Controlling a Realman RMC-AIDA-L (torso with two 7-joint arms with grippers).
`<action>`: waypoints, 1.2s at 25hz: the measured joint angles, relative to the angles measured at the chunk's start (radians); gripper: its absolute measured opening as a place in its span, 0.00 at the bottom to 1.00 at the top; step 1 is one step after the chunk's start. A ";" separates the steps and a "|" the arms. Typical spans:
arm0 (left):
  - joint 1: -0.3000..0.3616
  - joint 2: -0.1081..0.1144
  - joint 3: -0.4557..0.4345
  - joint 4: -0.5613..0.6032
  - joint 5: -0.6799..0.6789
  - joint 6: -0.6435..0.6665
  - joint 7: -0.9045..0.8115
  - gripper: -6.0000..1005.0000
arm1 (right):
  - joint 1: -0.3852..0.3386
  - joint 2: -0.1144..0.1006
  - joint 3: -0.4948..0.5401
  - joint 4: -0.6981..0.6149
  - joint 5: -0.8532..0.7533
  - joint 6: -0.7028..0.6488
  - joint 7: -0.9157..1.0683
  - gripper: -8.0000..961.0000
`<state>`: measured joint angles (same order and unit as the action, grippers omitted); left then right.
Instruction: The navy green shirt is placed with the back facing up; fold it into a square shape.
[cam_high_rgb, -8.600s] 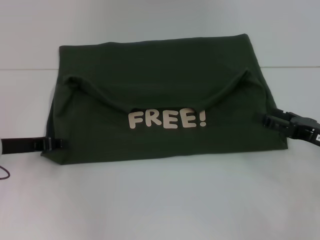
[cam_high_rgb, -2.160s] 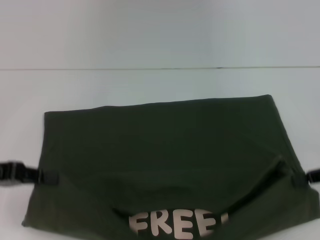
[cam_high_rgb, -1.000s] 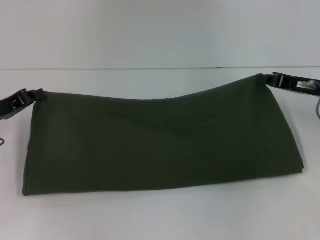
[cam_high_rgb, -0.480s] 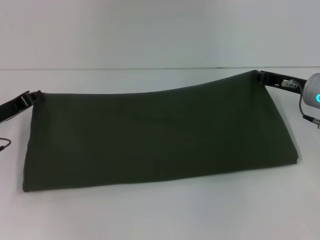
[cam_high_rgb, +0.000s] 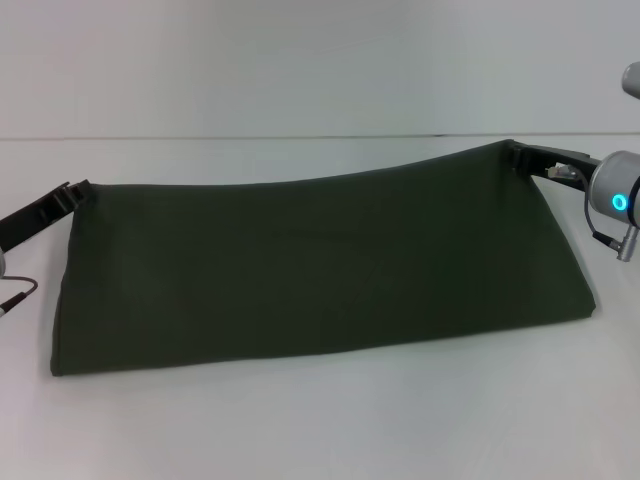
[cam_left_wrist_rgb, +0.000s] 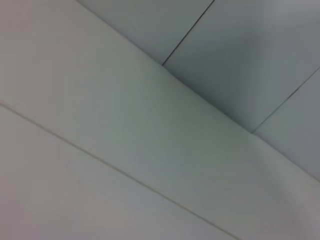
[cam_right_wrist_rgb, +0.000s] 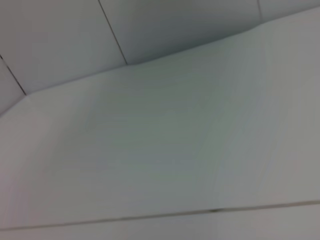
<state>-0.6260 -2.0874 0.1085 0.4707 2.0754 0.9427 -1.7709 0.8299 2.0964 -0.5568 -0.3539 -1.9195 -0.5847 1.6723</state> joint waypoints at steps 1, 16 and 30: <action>-0.001 -0.001 0.000 -0.003 -0.001 -0.006 0.005 0.13 | 0.003 0.001 0.000 0.008 0.006 0.011 -0.011 0.13; 0.001 -0.073 -0.005 -0.040 -0.254 -0.159 0.191 0.14 | 0.007 0.002 0.000 0.073 0.294 0.035 -0.301 0.28; 0.128 -0.017 0.081 0.043 -0.177 0.204 0.010 0.55 | -0.180 -0.022 -0.169 -0.067 0.221 -0.502 -0.327 0.82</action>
<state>-0.4983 -2.1041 0.1895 0.5139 1.8981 1.1465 -1.7605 0.6496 2.0739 -0.7256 -0.4206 -1.6987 -1.0864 1.3452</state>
